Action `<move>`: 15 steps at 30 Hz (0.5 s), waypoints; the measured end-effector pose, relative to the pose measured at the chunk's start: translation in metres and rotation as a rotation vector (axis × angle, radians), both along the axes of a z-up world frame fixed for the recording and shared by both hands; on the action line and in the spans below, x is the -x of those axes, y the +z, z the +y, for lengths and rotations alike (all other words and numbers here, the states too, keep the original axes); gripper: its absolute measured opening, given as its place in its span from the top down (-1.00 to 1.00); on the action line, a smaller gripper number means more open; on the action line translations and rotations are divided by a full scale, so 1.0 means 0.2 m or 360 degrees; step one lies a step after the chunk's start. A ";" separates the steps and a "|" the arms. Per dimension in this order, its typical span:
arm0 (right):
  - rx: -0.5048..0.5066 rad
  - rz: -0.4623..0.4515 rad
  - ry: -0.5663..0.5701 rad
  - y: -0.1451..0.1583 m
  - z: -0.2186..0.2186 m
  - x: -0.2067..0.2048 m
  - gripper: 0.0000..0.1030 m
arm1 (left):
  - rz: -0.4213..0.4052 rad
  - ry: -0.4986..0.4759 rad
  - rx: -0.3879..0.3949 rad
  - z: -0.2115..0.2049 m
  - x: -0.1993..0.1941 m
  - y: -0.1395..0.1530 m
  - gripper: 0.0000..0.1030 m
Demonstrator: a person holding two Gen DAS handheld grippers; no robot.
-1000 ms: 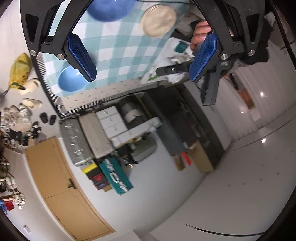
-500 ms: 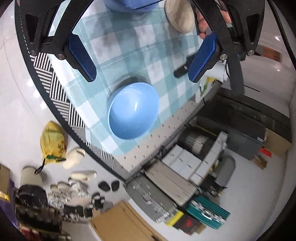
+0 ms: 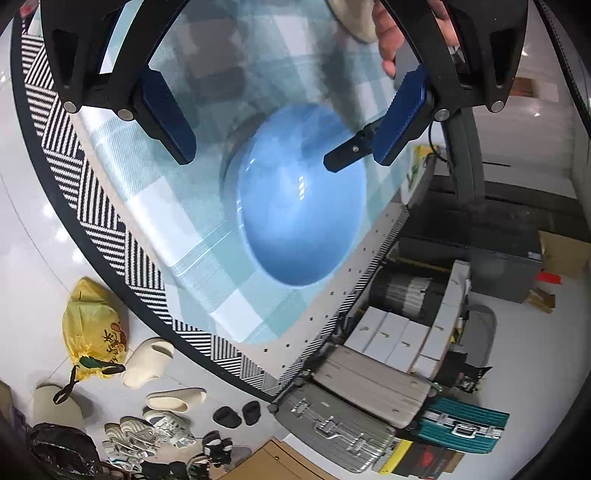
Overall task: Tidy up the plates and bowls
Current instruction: 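Move both tools to the remaining blue bowl and close them on its rim, then lift the remaining blue bowl by its rim with both tools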
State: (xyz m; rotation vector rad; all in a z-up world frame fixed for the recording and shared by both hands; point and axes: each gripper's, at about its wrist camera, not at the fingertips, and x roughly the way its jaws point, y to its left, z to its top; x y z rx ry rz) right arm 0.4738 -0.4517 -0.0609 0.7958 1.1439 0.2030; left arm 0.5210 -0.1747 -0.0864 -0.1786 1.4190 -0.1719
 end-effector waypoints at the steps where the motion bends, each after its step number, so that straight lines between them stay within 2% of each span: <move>1: -0.0015 0.0007 -0.0009 -0.04 -0.01 -0.02 -0.91 | 0.0006 -0.0019 0.0009 -0.01 -0.01 -0.02 -0.70; 3: -0.0024 0.0018 0.0006 -0.08 -0.02 -0.05 -0.91 | 0.0020 -0.0033 -0.0025 -0.01 -0.03 -0.06 -0.55; 5: -0.0028 0.0005 0.0003 -0.10 -0.03 -0.07 -0.90 | 0.0036 -0.0059 -0.0015 -0.01 -0.04 -0.09 -0.26; 7: -0.0027 0.0026 0.0011 -0.13 -0.03 -0.09 -0.90 | 0.0029 -0.0072 -0.0008 -0.02 -0.04 -0.10 -0.07; 8: -0.0029 0.0037 0.0009 -0.15 -0.03 -0.11 -0.90 | 0.0006 -0.0078 -0.0027 -0.02 -0.04 -0.10 0.15; 9: -0.0030 0.0041 -0.0001 -0.16 -0.04 -0.12 -0.90 | -0.0022 -0.0077 -0.0047 -0.02 -0.04 -0.09 0.26; 11: -0.0027 0.0050 -0.0003 -0.17 -0.03 -0.13 -0.90 | -0.0057 -0.0087 -0.0065 -0.02 -0.05 -0.09 0.33; 12: -0.0029 0.0049 0.0001 -0.17 -0.02 -0.13 -0.90 | -0.0050 -0.0094 -0.0044 -0.02 -0.05 -0.10 0.41; 13: -0.0029 0.0048 -0.0002 -0.18 -0.02 -0.14 -0.90 | -0.0040 -0.0103 -0.0040 -0.01 -0.05 -0.12 0.58; 15: -0.0031 0.0052 0.0003 -0.21 -0.01 -0.16 -0.90 | -0.0021 -0.0131 -0.0039 -0.02 -0.05 -0.15 0.65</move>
